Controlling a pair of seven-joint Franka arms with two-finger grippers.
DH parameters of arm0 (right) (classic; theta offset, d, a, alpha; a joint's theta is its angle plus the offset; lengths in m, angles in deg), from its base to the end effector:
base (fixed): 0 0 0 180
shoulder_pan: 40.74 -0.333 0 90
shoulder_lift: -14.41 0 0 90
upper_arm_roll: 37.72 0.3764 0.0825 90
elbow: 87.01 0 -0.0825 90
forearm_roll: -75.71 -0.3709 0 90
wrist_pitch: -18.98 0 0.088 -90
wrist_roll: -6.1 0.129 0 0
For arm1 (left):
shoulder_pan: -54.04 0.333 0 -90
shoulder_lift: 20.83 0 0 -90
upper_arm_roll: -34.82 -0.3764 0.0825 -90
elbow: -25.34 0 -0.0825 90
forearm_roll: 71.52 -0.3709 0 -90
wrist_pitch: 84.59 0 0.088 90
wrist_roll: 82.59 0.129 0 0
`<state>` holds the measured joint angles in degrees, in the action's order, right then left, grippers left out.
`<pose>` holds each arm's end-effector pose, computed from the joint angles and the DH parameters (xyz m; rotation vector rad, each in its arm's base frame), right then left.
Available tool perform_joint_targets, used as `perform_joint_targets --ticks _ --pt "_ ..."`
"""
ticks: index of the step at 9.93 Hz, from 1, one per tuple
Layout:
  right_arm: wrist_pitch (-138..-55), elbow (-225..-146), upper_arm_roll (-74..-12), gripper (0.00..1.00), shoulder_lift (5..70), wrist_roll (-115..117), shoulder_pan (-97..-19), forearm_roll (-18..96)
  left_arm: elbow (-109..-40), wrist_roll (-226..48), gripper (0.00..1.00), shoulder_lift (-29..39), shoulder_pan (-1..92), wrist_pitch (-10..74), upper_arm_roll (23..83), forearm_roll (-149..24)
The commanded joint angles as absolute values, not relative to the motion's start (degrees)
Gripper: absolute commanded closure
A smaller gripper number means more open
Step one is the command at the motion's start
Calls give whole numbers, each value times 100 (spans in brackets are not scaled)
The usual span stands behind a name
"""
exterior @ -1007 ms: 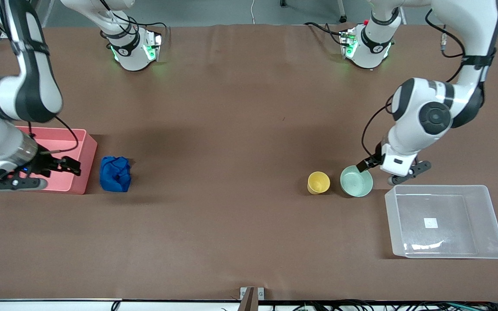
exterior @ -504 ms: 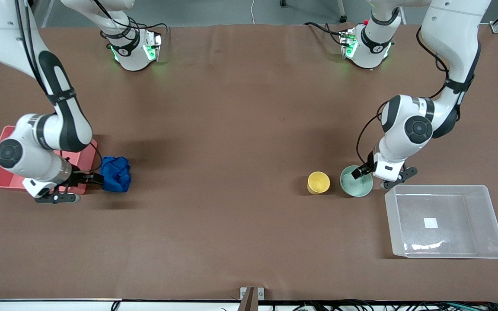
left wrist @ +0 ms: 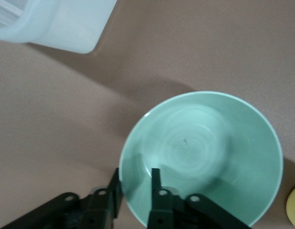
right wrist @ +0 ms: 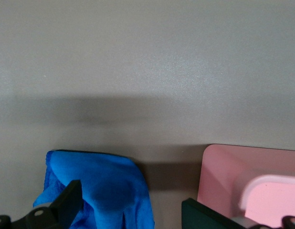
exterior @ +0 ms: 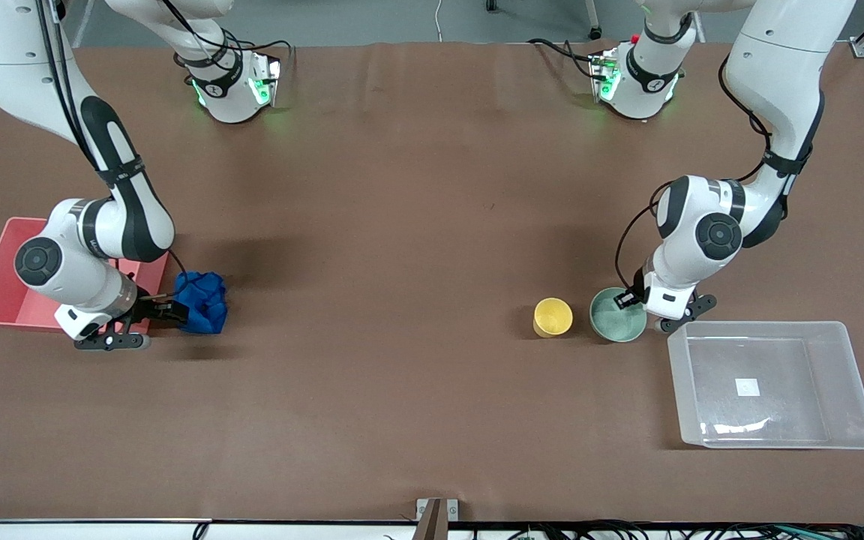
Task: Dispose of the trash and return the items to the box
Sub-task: 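Carry the green bowl into the clear box while the right gripper grasps the cloth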
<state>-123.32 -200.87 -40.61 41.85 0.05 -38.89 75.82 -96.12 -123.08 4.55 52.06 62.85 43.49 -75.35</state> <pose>0.6312 -0.0504 0.2641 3.1152 0.0471 0.0244 0.5878 -0.1077 0.2471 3.0199 0.7385 0.0048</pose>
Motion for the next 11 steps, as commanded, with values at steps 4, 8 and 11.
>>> perform_joint_targets --ticks 4,8,11 --pt "-11331 -20119 -4009 0 3490 188 -3881 7580 -8589 -12276 100 -16 5176 4829 4378 -7715" --pt "-11749 -20337 -4001 2 3715 232 -4038 7580 -7075 -10796 100 245 5639 3556 4308 -7908" --pt "-12085 -20382 -4001 3 4138 232 -4092 7580 -6547 -9406 100 816 6378 3573 4317 -7917"
